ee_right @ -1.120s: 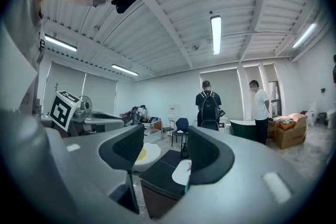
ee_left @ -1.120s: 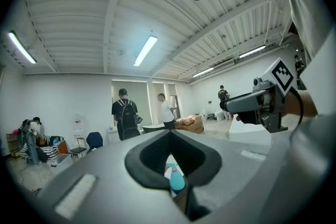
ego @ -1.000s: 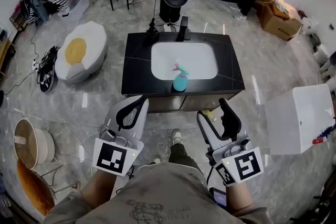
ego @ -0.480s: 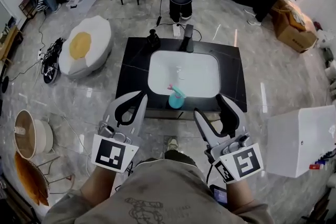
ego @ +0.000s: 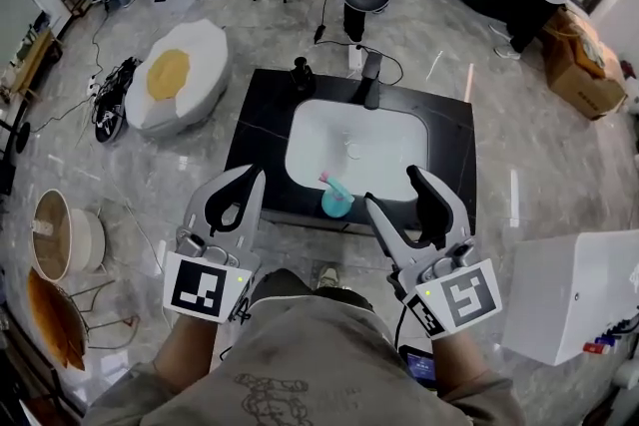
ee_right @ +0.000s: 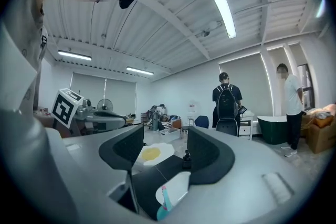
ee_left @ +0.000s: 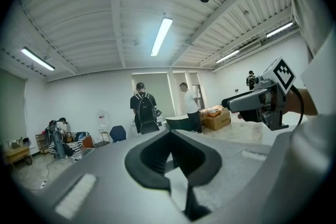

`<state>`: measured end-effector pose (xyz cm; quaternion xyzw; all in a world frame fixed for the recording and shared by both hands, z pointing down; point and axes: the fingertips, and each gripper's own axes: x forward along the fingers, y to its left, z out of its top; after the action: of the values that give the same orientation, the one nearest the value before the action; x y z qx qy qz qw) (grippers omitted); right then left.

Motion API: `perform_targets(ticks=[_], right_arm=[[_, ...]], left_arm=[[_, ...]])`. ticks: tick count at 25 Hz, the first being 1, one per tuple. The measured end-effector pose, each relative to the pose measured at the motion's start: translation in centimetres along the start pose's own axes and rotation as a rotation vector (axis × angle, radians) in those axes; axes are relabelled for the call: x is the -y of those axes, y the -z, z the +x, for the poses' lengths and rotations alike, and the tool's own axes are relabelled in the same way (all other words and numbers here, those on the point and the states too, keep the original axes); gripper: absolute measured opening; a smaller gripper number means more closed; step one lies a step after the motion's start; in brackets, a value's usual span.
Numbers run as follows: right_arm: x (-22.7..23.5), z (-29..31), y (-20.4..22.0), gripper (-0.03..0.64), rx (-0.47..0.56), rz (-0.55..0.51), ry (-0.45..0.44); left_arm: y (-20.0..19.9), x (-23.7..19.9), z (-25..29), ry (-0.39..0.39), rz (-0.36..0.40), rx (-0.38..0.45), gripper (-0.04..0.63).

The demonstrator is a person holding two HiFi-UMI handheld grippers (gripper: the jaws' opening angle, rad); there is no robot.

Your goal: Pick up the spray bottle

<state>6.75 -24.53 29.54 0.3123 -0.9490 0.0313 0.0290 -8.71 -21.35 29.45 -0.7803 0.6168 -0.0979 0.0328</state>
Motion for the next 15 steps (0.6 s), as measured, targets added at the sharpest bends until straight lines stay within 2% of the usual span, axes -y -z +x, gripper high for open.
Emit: perform_targets(ticks=[9,15], right_arm=[[-0.4,1.4,0.7,0.288,-0.024,0.004,-0.008],[-1.0,2.1,1.0,0.291,-0.025,0.020,0.058]], left_arm=[[0.9,-2.1,-0.4,-0.029,-0.004,-0.029,0.000],[1.2,-3.8,0.1,0.021,-0.027,-0.044,0.000]])
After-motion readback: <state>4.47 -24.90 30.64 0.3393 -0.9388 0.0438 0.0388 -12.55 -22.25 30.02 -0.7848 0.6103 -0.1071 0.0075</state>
